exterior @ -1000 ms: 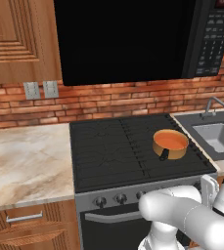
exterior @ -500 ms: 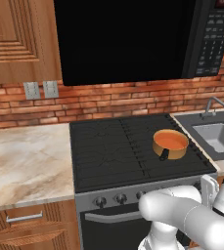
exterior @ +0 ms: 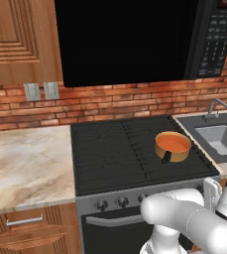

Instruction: Wait until the marinara sauce is simmered to a deep red color and then turn off the stove.

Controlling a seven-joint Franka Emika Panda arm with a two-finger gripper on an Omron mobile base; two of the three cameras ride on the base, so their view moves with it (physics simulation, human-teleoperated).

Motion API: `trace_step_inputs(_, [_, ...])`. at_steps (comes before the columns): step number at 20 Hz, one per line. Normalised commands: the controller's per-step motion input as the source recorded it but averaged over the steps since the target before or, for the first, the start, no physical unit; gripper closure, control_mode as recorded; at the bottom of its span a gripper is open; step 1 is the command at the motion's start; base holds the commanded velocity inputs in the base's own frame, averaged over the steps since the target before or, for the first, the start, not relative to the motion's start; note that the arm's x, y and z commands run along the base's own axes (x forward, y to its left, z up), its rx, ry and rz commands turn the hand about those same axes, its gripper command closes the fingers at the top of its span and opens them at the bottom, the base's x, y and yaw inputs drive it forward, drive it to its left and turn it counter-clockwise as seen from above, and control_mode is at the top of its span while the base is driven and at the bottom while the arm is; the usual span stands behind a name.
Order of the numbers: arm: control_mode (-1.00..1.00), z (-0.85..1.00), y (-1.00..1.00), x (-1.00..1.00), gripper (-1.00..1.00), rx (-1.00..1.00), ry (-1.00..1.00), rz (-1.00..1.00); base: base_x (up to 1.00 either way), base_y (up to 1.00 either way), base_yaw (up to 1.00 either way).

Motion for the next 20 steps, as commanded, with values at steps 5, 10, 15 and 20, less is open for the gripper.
trace_step_inputs(5, [-1.00, 0.00, 0.00, 0.00, -1.00, 0.00, 0.00, 0.00, 0.00, 0.00, 0.00])
trace_step_inputs(10, [-1.00, 0.00, 0.00, 0.00, -1.00, 0.00, 0.00, 0.00, 0.00, 0.00, 0.00])
trace_step_inputs(15, [-1.00, 0.00, 0.00, 0.00, -1.00, 0.00, 0.00, 0.00, 0.00, 0.00, 0.00])
trace_step_inputs(20, [-1.00, 0.00, 0.00, 0.00, -1.00, 0.00, 0.00, 0.00, 0.00, 0.00, 0.00])
